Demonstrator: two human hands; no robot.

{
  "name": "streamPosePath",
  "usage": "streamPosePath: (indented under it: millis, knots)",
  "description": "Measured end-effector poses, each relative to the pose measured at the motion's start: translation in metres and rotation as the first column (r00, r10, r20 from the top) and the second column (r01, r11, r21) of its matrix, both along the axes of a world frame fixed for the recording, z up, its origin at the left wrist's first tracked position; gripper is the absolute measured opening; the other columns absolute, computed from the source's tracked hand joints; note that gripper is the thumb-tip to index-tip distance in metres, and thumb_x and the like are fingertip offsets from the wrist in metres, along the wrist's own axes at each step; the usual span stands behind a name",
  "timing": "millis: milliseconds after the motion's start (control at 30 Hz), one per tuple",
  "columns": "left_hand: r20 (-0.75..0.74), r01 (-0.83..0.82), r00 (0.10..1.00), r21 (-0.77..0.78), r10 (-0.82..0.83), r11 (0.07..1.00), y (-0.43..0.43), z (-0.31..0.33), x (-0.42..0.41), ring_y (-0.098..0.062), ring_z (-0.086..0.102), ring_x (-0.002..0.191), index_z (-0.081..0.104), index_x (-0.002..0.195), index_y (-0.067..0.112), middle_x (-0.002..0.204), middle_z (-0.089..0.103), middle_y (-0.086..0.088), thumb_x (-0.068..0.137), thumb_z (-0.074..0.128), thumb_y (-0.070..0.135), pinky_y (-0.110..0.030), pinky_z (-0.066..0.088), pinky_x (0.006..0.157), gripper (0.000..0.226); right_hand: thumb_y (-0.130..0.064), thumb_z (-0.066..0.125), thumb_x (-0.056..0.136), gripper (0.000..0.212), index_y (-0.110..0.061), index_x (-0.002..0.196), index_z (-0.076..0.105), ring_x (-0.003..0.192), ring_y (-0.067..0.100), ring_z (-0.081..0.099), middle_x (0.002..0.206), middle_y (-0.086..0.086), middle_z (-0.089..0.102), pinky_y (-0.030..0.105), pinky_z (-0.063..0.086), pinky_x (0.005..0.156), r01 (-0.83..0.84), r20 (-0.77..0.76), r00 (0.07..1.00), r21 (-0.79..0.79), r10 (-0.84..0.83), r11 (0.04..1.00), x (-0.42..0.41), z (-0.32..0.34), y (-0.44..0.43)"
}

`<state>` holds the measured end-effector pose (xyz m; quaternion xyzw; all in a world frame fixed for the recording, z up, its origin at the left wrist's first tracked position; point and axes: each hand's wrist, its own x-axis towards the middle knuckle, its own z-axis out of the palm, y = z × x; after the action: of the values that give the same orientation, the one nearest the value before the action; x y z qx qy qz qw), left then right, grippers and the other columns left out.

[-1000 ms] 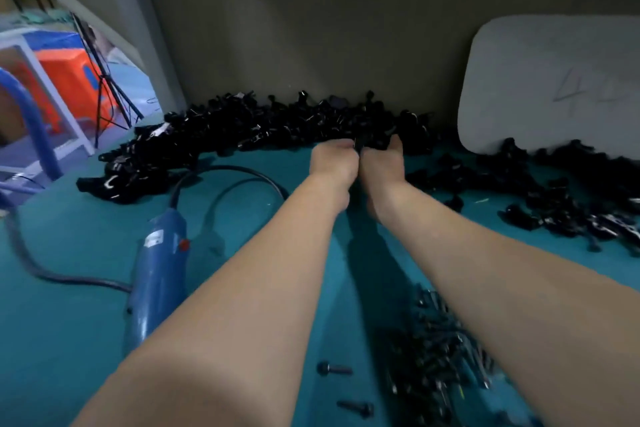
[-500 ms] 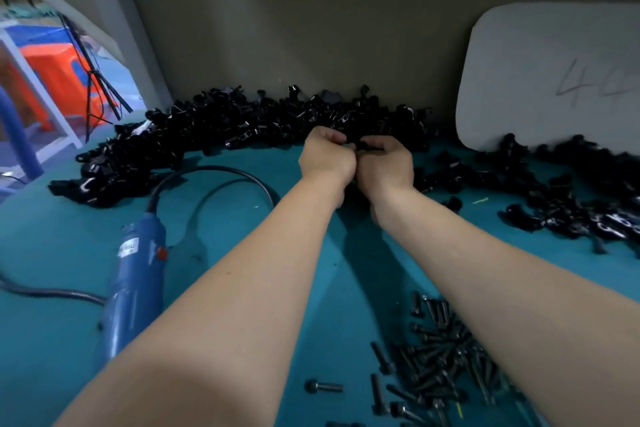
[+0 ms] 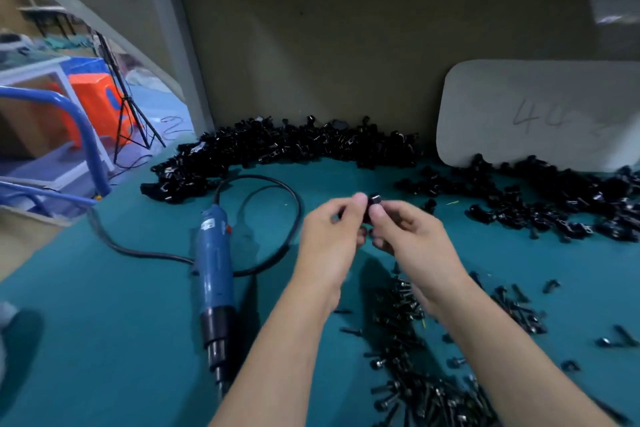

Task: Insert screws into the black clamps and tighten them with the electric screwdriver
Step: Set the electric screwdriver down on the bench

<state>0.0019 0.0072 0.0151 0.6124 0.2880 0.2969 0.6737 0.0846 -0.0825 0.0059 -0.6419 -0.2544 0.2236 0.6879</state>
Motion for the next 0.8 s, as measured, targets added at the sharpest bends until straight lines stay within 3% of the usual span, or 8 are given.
streamPosePath:
  millis: [100,233,300,367,500,633,700,800]
  knots:
    - [-0.107,0.155,0.986,0.331,-0.126,0.931,-0.023,-0.019,-0.033,-0.006,0.066,0.11,0.075,0.117,0.036,0.111,0.074,0.009,0.085,0.081,0.046,-0.027,0.053,0.097,0.034,-0.048,0.071,0.091,0.043,-0.007,0.078,0.071,0.063,0.012,0.055,0.068,0.0,0.062,0.025,0.049,0.068,0.073,-0.075,0.994,-0.09,-0.08,0.993,-0.026,0.001,-0.036]
    - [0.022,0.203,0.973,0.388,-0.229,0.899,-0.034,-0.04,-0.057,-0.001,0.072,0.103,0.073,0.11,0.054,0.106,0.077,0.02,0.08,0.082,0.027,-0.017,0.053,0.091,0.041,-0.058,0.067,0.084,0.049,-0.012,0.067,0.065,0.059,0.009,0.054,0.06,-0.001,0.056,0.019,0.048,0.06,0.025,0.007,1.0,-0.195,-0.024,0.98,-0.054,-0.001,-0.067]
    - [0.056,0.175,0.976,0.369,-0.209,0.913,-0.031,-0.052,-0.06,-0.004,0.073,0.103,0.075,0.107,0.053,0.106,0.078,0.018,0.081,0.08,0.026,-0.02,0.054,0.093,0.038,-0.046,0.066,0.094,0.027,-0.024,0.081,0.077,0.067,0.005,0.063,0.068,-0.005,0.068,0.021,0.054,0.068,-0.032,0.041,0.998,-0.244,0.043,0.969,-0.056,-0.002,-0.077]
    - [0.047,0.108,0.989,0.413,-0.14,0.904,-0.025,-0.062,-0.06,-0.004,0.074,0.099,0.075,0.105,0.051,0.103,0.078,0.018,0.086,0.084,0.03,-0.02,0.055,0.089,0.029,-0.035,0.067,0.097,0.011,-0.035,0.094,0.078,0.08,0.0,0.069,0.087,-0.012,0.076,0.019,0.056,0.074,0.046,0.11,0.994,-0.3,-0.013,0.953,-0.043,-0.006,-0.085]
    - [0.088,-0.013,0.996,0.393,-0.024,0.92,-0.017,-0.072,-0.063,-0.005,0.075,0.097,0.074,0.105,0.047,0.103,0.078,0.018,0.086,0.073,0.041,-0.021,0.059,0.085,0.02,-0.022,0.063,0.1,0.021,-0.034,0.115,0.069,0.093,-0.007,0.061,0.11,-0.018,0.07,0.018,0.051,0.082,0.389,0.241,0.916,-0.346,-0.32,0.854,0.018,-0.008,-0.1]
    - [0.119,-0.077,0.992,0.362,0.036,0.929,-0.014,-0.079,-0.061,-0.011,0.077,0.096,0.073,0.104,0.046,0.104,0.078,0.014,0.087,0.068,0.039,-0.029,0.061,0.086,0.019,-0.004,0.052,0.095,0.047,-0.025,0.137,0.06,0.065,-0.002,0.056,0.125,-0.007,0.06,0.015,0.046,0.047,0.616,0.374,0.787,-0.428,-0.491,0.661,0.099,-0.01,-0.114]
    - [0.124,-0.078,0.992,0.368,0.034,0.926,-0.015,-0.082,-0.06,-0.013,0.077,0.092,0.073,0.105,0.045,0.102,0.079,0.012,0.089,0.065,0.036,-0.024,0.061,0.084,0.02,0.0,0.052,0.091,0.055,-0.02,0.141,0.056,0.089,0.018,0.064,0.133,0.001,0.056,0.028,0.057,0.063,0.676,0.49,0.734,-0.47,-0.469,0.567,0.135,-0.013,-0.122]
    - [0.119,-0.101,0.991,0.39,0.058,0.915,-0.014,-0.087,-0.059,-0.014,0.078,0.086,0.073,0.107,0.042,0.101,0.079,0.009,0.091,0.063,0.035,-0.024,0.06,0.084,0.02,-0.004,0.055,0.091,0.061,-0.02,0.149,0.047,0.137,0.037,0.035,0.15,0.012,0.044,0.046,0.042,0.105,0.697,0.648,0.712,-0.601,-0.271,0.392,0.186,-0.023,-0.137]
